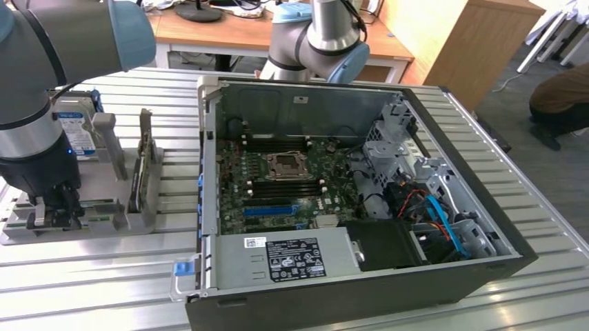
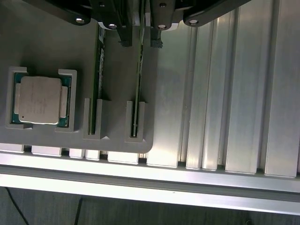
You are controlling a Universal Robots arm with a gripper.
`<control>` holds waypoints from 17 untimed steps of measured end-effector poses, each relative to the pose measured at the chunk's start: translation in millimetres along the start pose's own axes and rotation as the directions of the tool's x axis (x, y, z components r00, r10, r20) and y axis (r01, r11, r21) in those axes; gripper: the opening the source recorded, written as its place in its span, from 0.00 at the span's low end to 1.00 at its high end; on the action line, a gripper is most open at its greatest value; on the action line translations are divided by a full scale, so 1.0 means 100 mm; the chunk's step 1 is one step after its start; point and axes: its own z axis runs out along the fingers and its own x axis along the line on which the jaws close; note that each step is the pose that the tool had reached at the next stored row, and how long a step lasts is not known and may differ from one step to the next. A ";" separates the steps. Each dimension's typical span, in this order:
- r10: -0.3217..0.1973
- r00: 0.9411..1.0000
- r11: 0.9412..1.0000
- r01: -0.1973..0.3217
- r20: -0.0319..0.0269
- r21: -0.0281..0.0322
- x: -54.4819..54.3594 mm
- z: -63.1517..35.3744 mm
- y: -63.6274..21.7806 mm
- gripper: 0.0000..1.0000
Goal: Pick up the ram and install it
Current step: 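Pick up the ram and move it above insertion slot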
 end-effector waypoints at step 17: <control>0.000 1.000 1.000 0.000 0.000 0.000 0.00 -0.007 0.000 0.22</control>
